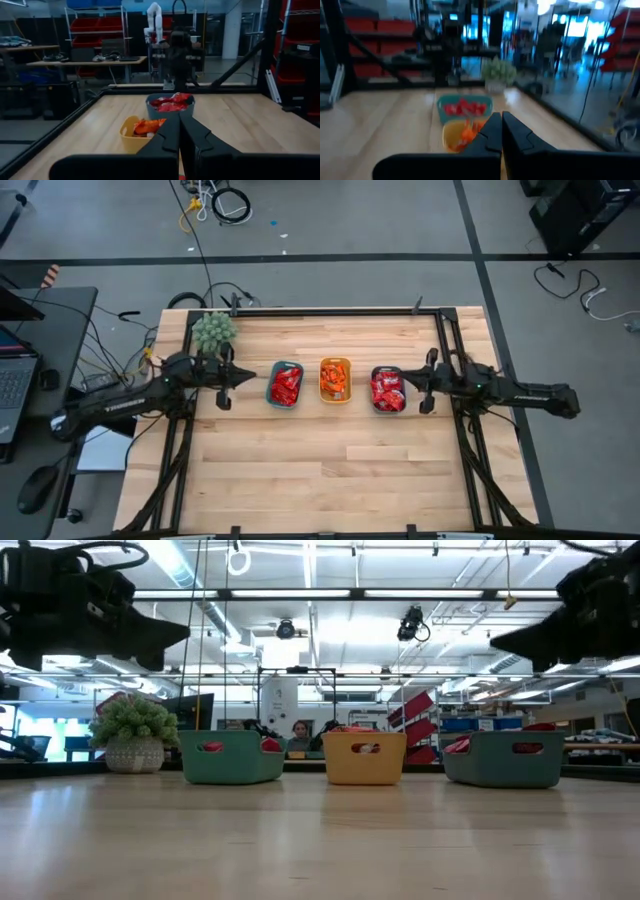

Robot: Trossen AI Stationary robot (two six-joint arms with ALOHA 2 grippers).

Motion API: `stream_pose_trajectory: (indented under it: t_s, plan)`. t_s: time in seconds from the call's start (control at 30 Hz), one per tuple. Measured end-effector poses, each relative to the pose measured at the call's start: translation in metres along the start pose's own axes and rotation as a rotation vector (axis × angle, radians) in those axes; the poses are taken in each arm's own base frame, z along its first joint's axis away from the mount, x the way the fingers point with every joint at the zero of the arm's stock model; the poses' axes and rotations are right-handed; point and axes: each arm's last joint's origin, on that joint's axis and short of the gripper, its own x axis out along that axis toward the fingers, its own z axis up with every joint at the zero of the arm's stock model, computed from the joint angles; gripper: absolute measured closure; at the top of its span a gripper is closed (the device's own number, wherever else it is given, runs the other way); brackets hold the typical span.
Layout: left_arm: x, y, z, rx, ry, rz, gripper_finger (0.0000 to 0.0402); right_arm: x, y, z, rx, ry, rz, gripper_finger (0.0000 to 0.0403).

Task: Sort candy
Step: Return to Home Position

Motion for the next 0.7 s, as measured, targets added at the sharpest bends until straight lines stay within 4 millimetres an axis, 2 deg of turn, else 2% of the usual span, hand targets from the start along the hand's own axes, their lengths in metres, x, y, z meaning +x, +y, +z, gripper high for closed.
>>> stream_pose_trajectory:
  t_s: [0.1, 0.33, 0.43, 0.6, 0.7]
  plan:
    - [-0.008, -0.001, 0.002, 0.008, -0.009, 0.024, 0.04, -0.003, -0.002, 0.004, -0.034, -0.046, -0.015, 0.0403]
    - [-0.024, -0.001, 0.01, 0.034, -0.093, 0.168, 0.04, 0.001, -0.015, -0.003, 0.022, 0.036, -0.075, 0.0403]
    - [-0.026, -0.002, 0.011, 0.027, -0.112, 0.187, 0.04, 0.002, -0.02, -0.005, 0.03, 0.053, -0.113, 0.0403]
    - [-0.026, 0.001, 0.001, 0.012, -0.016, 0.276, 0.04, 0.002, -0.024, -0.006, 0.018, 0.065, -0.154, 0.0403]
    - [-0.026, 0.001, 0.004, 0.022, -0.041, 0.253, 0.04, 0.0, -0.024, -0.003, 0.013, 0.077, -0.135, 0.0403]
